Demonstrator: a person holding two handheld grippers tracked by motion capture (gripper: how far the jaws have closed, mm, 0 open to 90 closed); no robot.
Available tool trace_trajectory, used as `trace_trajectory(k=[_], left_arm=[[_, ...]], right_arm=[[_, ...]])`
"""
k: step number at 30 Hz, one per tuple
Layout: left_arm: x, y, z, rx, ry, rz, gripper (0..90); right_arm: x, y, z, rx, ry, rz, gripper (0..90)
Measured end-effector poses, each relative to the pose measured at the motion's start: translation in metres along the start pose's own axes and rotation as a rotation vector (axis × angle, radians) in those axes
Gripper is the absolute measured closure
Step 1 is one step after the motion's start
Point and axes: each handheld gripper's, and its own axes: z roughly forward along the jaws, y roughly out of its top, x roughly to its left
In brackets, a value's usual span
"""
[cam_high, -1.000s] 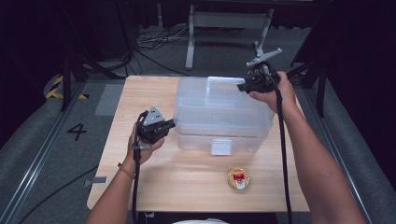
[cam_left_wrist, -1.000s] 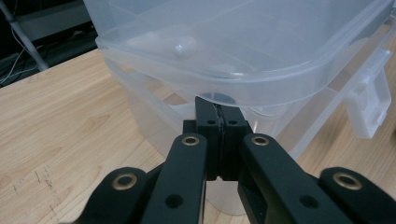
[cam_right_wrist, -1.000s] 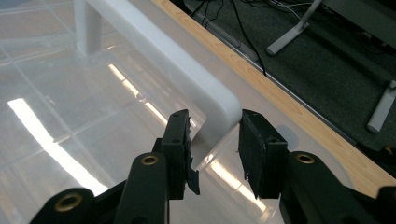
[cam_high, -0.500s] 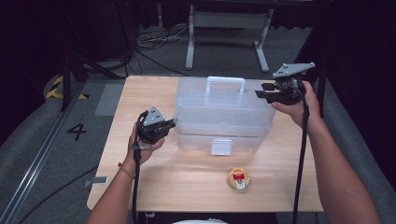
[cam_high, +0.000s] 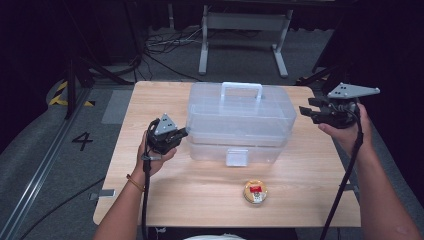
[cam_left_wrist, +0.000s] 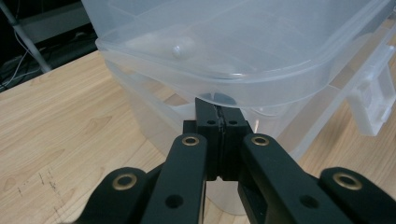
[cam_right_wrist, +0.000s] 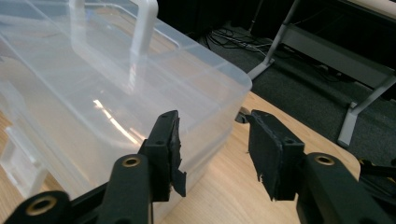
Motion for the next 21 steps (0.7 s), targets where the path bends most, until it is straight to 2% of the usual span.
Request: trace_trajectory(k=[2,3,4,5,9,10,13,16,17,19,21], left_arm=[[0.0,0.0,0.0,0.0,0.003,-0.001,89.8],[-0.001,0.0,0.0,0.001,0.004,0.001,89.8],[0.0,0.0,0.0,-0.001,0.002,-0.003,89.8],[0.0,0.0,0.0,-0.001,0.002,-0.003,89.8],[0.0,0.001,0.0,-0.001,0.005,0.0,89.8],[0.0,0.001,0.0,0.0,0.005,-0.001,89.8],[0.0,0.002,0.0,0.002,0.004,-0.003,89.8],[0.0,0.002,0.0,-0.002,0.003,-0.005,89.8],[0.0,0.003,-0.001,-0.003,0.003,-0.001,89.8],[0.0,0.003,0.0,-0.004,0.002,-0.004,89.8],[0.0,0.003,0.0,-0.003,0.003,-0.003,89.8]], right_arm=[[-0.002,-0.017,0.0,-0.007,-0.003,0.029,49.1],[-0.002,-0.017,0.0,-0.007,-0.003,0.029,49.1],[0.0,-0.028,0.002,0.002,0.005,0.018,46.8],[0.0,-0.028,0.002,0.002,0.005,0.018,46.8],[0.008,-0.056,0.012,0.031,0.017,-0.003,42.5],[0.008,-0.056,0.012,0.031,0.017,-0.003,42.5],[0.014,-0.074,0.019,0.022,0.005,-0.009,42.2],[0.017,-0.081,0.023,0.023,0.022,-0.007,41.8],[0.022,-0.086,0.027,0.031,0.024,-0.03,41.1],[0.024,-0.087,0.028,0.023,0.029,-0.033,41.1],[0.028,-0.089,0.031,-0.008,0.033,-0.042,40.7]])
